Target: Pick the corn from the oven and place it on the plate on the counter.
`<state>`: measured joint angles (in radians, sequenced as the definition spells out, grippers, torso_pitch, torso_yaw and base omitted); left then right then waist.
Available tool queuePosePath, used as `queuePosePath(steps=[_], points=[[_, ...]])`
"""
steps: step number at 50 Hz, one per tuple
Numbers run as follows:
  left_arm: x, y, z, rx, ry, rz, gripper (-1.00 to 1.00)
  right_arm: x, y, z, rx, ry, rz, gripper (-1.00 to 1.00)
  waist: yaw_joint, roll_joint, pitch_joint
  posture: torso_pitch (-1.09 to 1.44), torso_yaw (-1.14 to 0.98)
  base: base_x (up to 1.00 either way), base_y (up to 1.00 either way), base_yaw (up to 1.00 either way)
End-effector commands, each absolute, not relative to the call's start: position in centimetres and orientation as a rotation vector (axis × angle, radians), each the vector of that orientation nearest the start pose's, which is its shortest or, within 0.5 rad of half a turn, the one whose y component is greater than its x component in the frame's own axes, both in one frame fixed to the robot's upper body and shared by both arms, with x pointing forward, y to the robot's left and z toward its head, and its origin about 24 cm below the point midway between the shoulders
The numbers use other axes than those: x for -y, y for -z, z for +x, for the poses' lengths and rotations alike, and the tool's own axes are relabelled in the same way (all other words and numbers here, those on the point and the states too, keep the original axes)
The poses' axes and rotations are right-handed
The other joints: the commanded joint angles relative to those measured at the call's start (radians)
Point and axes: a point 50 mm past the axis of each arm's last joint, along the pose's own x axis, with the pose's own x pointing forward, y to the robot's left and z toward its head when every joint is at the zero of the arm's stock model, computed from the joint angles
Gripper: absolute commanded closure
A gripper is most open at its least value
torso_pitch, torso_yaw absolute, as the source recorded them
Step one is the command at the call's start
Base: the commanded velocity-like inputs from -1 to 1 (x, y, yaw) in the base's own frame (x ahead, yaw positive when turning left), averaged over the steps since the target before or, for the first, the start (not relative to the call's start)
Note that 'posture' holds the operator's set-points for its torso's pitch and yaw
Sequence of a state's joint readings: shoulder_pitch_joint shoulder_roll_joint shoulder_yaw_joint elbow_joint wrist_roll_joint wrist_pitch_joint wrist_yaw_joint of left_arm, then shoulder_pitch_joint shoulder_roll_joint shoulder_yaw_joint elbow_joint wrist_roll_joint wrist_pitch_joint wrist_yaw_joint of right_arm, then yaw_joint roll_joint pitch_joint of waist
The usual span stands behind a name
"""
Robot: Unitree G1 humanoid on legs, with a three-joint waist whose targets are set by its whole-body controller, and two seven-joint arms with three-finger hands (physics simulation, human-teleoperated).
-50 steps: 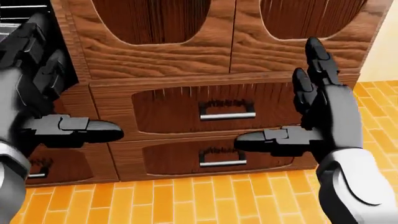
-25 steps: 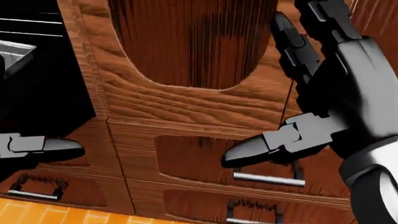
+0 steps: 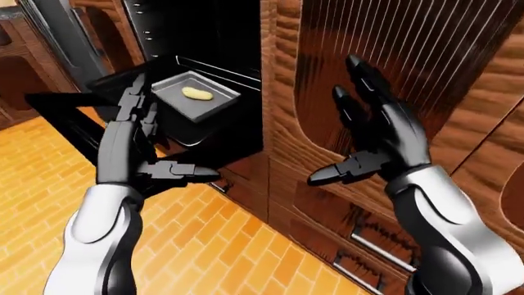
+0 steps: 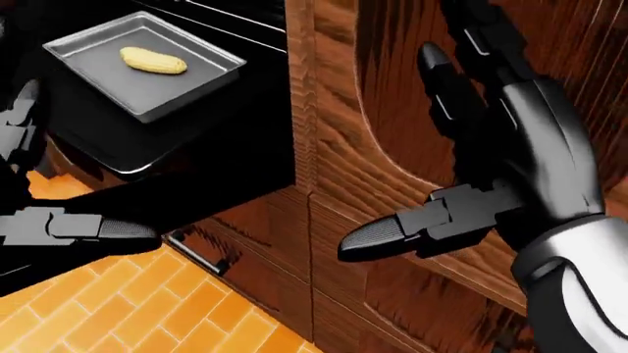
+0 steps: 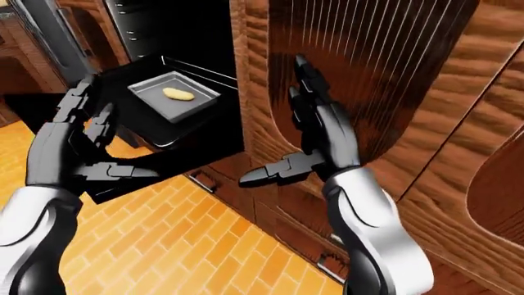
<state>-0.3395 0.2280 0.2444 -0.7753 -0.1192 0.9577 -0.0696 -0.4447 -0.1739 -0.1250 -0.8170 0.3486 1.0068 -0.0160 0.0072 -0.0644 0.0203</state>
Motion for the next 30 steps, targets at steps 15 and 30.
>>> queuePosePath(steps=[15, 30], points=[[-19.2, -22.8, 24.1, 0.274, -0.053, 0.128, -1.00, 13.4, -23.8, 24.5, 0.323, -0.276, 0.001, -1.00, 0.028, 0.160, -0.015, 0.00, 0.00, -0.16, 0.00, 1.00], [-18.9, -23.1, 24.2, 0.276, -0.044, 0.133, -1.00, 13.3, -23.6, 25.2, 0.314, -0.239, -0.039, -1.00, 0.019, -0.002, 0.057, 0.00, 0.00, 0.33, -0.04, 0.27]])
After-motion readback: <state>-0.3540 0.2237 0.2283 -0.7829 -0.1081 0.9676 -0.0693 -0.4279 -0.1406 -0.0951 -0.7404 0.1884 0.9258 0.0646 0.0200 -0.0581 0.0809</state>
